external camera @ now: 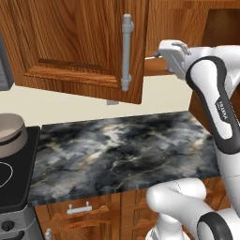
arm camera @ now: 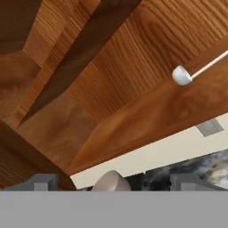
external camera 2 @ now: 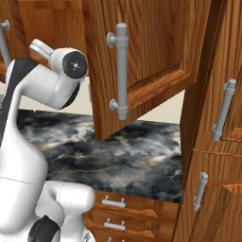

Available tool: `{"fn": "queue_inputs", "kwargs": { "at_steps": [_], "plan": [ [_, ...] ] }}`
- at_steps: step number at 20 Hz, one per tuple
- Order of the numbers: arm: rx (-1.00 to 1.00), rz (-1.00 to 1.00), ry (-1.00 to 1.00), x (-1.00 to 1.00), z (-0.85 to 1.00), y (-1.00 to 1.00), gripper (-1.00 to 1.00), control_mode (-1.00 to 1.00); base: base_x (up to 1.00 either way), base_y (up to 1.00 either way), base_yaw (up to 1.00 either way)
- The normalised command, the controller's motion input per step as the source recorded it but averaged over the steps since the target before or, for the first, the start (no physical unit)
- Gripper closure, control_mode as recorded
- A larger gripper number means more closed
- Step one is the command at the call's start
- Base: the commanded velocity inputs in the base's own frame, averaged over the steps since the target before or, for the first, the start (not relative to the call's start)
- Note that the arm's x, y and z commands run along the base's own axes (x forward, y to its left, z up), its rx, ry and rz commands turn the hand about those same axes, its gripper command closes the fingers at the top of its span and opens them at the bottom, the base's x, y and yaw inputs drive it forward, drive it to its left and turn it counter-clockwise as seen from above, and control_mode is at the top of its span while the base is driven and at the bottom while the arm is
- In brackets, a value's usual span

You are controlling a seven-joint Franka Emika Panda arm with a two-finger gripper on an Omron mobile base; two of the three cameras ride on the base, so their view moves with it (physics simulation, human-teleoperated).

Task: Open the cabinet and move the ladle to the pot. Then close the cabinet.

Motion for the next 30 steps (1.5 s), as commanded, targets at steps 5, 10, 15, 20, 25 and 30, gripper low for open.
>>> {"fn": "queue_inputs", "kwargs": {
  "at_steps": [5,10,15,20,25,30],
  "plan": [
    [0.05,0.18,0.07,0.23,-0.01,0.14,-1.00,-1.00,0.00,0.00,0.00],
    [0.00,0.21,0.10,0.03,-0.01,0.49,-1.00,-1.00,0.00,0.00,0.00],
    [0.00,0.23,0.09,0.00,0.00,0.53,-1.00,-1.00,0.00,0.00,0.00],
    [0.00,0.24,0.03,-0.10,0.00,0.19,-1.00,-1.00,0.00,0.00,0.00],
    [0.00,0.27,0.00,-0.35,0.00,0.25,-1.00,-1.00,0.00,0.00,0.00],
    [0.00,0.24,0.00,-0.41,0.00,0.50,-1.00,-1.00,0.00,0.00,0.00]
  ]
}}
